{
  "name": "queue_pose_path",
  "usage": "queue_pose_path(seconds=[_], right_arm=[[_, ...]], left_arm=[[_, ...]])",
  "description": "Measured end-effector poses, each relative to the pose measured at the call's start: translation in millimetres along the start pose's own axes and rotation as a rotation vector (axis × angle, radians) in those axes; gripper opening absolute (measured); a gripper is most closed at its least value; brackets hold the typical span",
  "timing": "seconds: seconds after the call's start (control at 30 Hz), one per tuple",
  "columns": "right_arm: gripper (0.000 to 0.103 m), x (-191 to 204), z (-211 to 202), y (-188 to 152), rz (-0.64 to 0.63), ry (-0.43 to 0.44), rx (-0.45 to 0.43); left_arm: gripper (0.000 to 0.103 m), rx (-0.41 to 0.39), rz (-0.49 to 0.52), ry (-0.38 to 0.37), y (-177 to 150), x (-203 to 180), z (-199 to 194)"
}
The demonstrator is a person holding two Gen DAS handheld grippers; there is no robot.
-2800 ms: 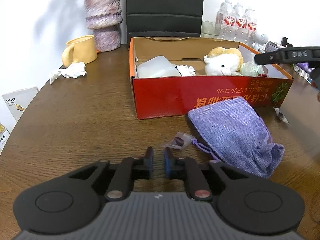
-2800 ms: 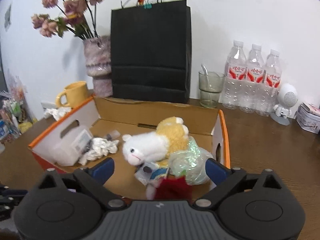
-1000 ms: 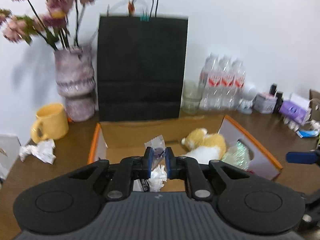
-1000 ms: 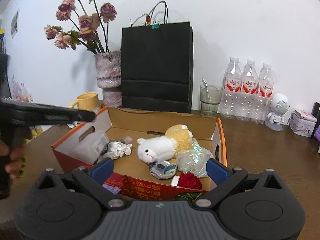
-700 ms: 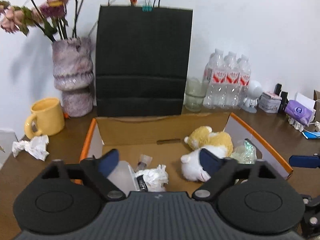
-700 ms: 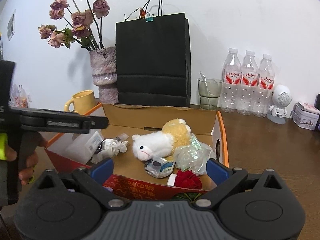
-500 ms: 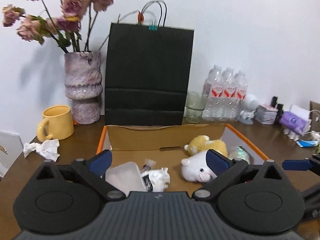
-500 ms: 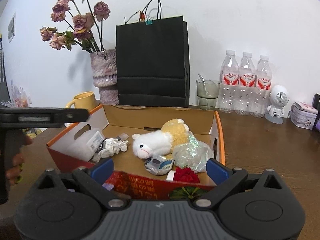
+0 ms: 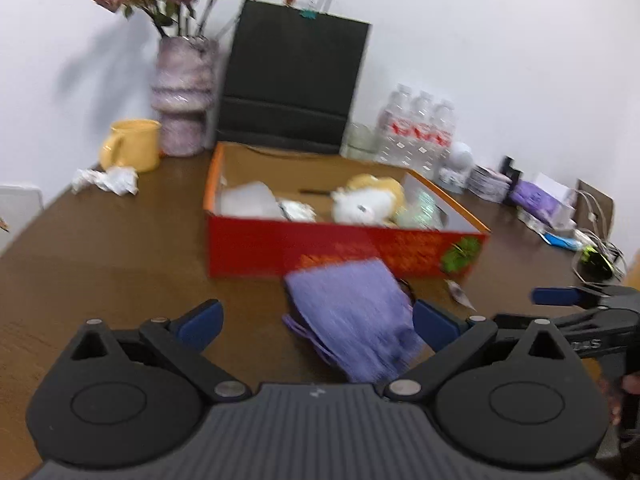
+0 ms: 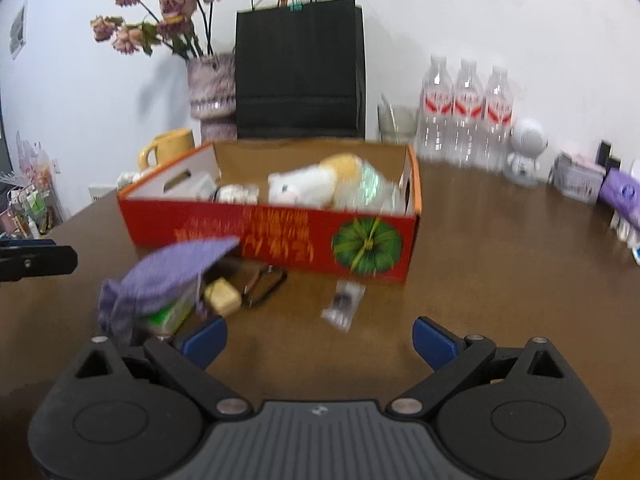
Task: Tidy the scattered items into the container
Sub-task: 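Grasp the purple pouch with the left tool while the right grasps a wrapped candy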
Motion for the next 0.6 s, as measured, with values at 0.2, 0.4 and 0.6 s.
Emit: queue_pose_path(seconds=[0.2, 0.4, 0.6], right_arm=[[0.097, 3, -3, -2, -0.011, -0.015, 0.001], [0.089, 3, 12, 3, -0.015, -0.021, 0.024], [0.061, 8, 40, 17, -0.048, -0.052, 0.038]], left_arm=[[0.100, 0.030, 0.080, -0.014, -3, -28, 21], [0.074, 0.070, 0.144, 0.054, -7, -43, 59], [0.048, 0.095, 0.077, 0.070, -10, -30, 75]])
Point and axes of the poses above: each gripper's, at about its wrist camera, not at the fingertips, and z roughly the way its jaws point, x to its left, y to its top, the point moved 4 cm from there along z, roughly the way its jaws point, and after that the axes turned 7 degrees about -y, right-handed, at the moved point
